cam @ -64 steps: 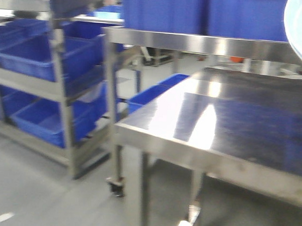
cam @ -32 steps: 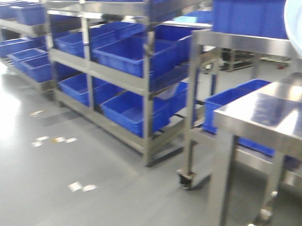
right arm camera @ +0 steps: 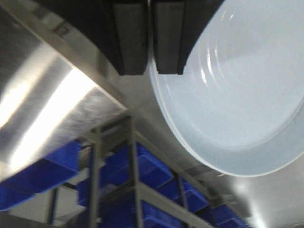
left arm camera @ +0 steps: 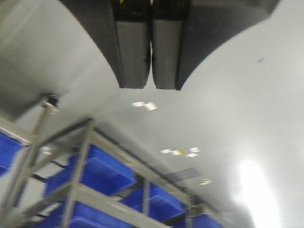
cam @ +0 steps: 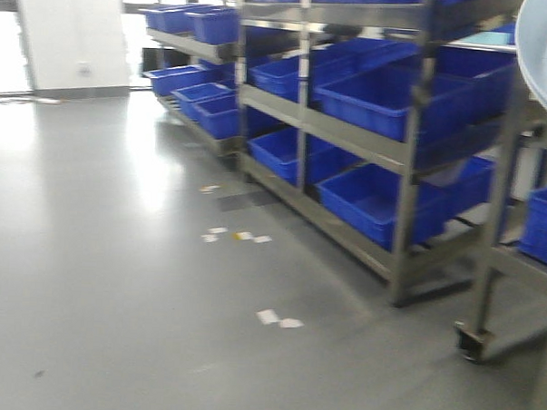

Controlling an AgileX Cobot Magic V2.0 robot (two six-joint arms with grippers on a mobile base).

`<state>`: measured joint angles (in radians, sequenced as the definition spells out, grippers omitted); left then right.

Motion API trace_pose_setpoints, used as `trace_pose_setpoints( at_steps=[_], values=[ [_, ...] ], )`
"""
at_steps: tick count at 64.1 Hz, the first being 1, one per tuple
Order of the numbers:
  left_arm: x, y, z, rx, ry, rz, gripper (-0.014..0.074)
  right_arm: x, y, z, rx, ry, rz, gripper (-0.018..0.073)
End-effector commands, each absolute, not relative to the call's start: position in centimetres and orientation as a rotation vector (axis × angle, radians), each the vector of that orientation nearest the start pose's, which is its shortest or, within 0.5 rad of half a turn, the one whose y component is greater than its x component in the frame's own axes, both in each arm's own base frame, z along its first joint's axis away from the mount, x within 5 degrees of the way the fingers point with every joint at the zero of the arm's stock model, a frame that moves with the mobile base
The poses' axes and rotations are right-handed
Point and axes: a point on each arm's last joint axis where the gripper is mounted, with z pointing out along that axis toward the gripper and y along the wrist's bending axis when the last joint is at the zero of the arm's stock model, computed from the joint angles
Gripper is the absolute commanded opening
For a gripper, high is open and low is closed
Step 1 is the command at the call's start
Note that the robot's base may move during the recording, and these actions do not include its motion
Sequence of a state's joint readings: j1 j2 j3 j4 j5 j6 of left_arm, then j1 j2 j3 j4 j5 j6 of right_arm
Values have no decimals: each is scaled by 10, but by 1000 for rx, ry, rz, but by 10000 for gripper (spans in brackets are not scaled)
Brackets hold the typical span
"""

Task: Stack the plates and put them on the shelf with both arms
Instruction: 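Drive the base away from the table toward the blue-bin shelves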

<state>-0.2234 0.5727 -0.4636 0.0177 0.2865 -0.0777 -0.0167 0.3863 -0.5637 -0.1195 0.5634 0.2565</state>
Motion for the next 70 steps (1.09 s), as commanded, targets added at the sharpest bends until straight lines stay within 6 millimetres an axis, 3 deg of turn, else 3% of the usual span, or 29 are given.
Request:
trace_pose_setpoints(
  at_steps=[1,70],
  values=[
    [121,-27,314,130,1771,-211,84,78,-7,343,183,1737,38,22],
    [121,-27,314,130,1771,-211,84,78,-7,343,183,1738,38,22]
  ],
)
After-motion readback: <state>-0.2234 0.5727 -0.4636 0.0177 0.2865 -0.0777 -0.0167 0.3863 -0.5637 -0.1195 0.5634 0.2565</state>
